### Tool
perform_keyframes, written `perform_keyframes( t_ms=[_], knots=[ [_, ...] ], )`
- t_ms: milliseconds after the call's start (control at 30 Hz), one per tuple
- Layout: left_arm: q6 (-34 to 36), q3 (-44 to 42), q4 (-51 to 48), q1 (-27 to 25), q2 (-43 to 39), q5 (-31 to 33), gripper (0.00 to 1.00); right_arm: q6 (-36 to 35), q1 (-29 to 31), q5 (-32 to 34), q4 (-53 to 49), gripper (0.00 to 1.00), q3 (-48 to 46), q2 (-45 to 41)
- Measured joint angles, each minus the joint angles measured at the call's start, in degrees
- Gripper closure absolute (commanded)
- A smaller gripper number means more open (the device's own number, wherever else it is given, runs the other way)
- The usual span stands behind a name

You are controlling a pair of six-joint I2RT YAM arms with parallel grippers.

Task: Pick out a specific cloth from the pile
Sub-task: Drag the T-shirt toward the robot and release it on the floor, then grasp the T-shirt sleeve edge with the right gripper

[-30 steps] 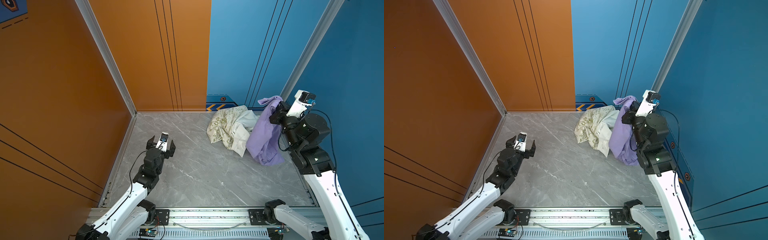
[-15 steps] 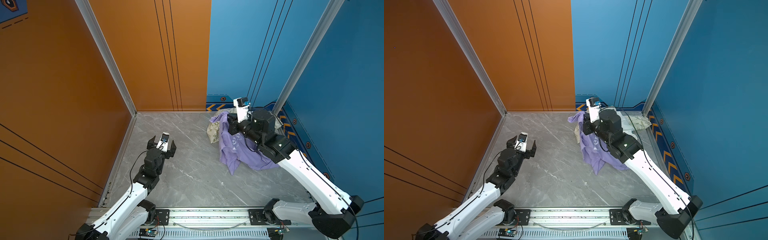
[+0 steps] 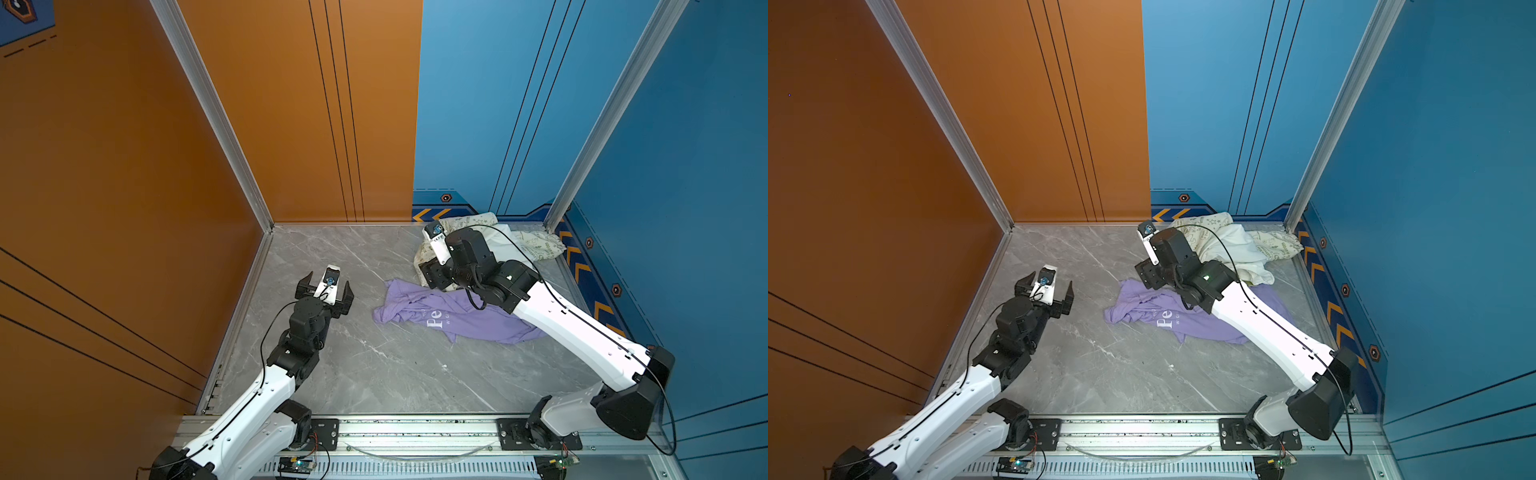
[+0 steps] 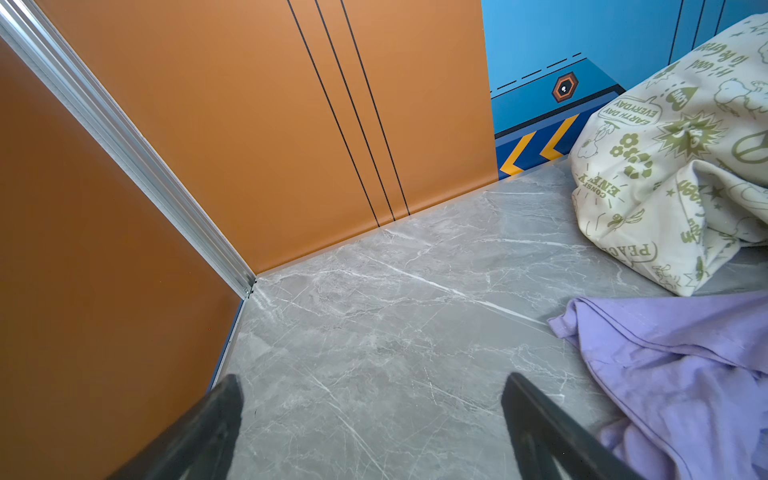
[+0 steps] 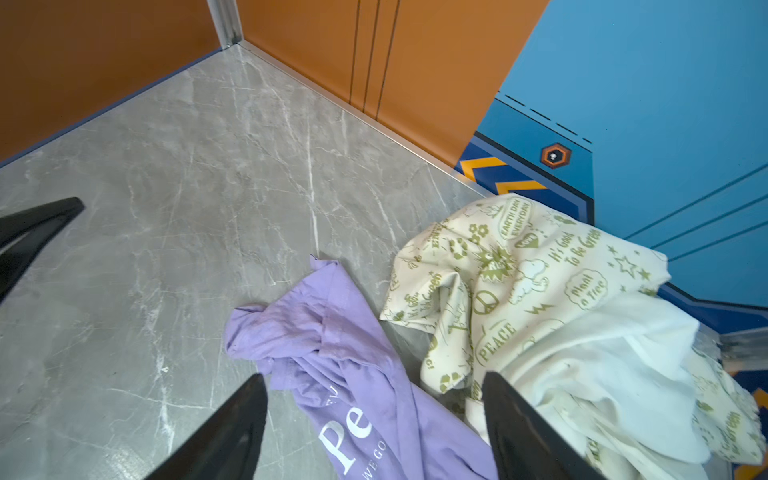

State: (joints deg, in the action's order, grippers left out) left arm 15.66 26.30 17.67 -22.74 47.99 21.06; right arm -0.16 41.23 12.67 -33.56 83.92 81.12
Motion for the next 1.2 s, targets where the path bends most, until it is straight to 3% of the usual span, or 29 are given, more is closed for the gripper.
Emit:
perform_keyframes(
  t_ms=[267,800,1000,1200],
  knots=[
    [0.02,0.0,0.0,-0.22,0.0,0.0,0.02,9.33,-16.44,0.39,0.04,0.17,-11.43,-8.61],
    [0.02,0.0,0.0,-0.22,0.0,0.0,0.02,34.42,-49.99,-11.45,8.13,0.15,-37.59,-18.18],
    [0.02,0.0,0.0,-0.22,0.0,-0.02,0.02,40.41,-55.82,-14.08,9.7,0.14,-41.97,-17.46],
    [0.0,-0.24,0.04,-0.22,-0.48,-0.96,0.02,44.19,-57.44,-14.43,11.17,0.15,-43.58,-12.98]
  ],
)
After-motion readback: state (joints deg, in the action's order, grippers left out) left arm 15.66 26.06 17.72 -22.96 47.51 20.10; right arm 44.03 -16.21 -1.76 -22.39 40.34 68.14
